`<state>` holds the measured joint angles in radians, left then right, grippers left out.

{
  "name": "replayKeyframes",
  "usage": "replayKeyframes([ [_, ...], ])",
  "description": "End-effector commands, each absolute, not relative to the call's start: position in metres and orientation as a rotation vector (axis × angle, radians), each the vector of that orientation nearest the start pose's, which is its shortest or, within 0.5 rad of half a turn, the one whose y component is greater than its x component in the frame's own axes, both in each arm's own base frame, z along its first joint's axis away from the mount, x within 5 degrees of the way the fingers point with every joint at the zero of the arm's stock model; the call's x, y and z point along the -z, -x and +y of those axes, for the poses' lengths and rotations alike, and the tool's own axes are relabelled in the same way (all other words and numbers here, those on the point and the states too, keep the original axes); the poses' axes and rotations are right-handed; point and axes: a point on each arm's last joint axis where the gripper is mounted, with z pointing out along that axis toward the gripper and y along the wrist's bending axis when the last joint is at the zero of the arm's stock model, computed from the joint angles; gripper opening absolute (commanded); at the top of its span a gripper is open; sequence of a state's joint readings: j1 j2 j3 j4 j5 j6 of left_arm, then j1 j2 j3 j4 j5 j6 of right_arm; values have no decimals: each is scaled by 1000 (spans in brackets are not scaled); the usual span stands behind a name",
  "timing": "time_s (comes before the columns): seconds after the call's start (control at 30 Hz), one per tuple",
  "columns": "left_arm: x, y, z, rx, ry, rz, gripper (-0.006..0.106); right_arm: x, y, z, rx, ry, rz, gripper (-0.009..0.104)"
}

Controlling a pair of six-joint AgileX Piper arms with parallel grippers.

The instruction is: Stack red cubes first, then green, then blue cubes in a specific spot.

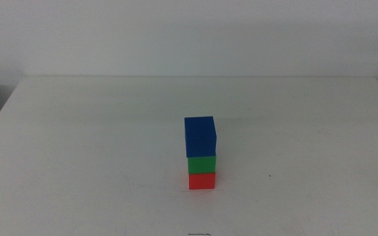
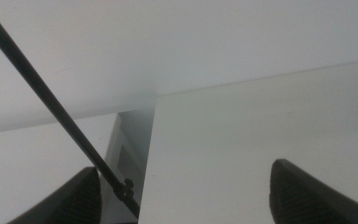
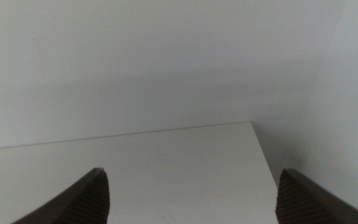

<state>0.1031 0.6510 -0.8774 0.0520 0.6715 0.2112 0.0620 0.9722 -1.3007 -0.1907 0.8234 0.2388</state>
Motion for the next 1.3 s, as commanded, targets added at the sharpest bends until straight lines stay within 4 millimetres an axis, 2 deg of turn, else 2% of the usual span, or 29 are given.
replayKeyframes([
  [0.0, -406, -115, 14, -258, -105, 1831, 91, -479, -174, -4, 50, -115, 1857, 82],
  [0.17, -397, -104, 13, -259, -103, 1791, 91, -463, -173, -2, 26, -105, 1852, 82],
  [0.3, -364, -95, 10, -231, -90, 1739, 91, -435, -162, 1, -21, -87, 1796, 82],
  [0.43, -327, -77, 6, -172, -51, 1671, 91, -402, -135, 1, -41, -67, 1726, 82],
  [0.57, -299, -63, 4, -158, -41, 1652, 91, -371, -109, 1, -45, -60, 1704, 82],
  [0.73, -276, -50, 3, -157, -40, 1628, 91, -328, -74, -1, -46, -61, 1679, 82],
  [0.83, -264, -45, 2, -131, -26, 1611, 91, -297, -62, -2, -45, -61, 1689, 82],
  [0.97, -241, -44, -1, -57, 13, 1620, 91, -259, -53, -3, -43, -61, 1709, 82],
  [1.13, -211, -49, -1, -16, 39, 1698, 91, -211, -52, -3, -38, -60, 1775, 82],
  [1.27, -195, -52, -1, -13, 43, 1746, 91, -191, -53, -2, -41, -57, 1795, 82],
])
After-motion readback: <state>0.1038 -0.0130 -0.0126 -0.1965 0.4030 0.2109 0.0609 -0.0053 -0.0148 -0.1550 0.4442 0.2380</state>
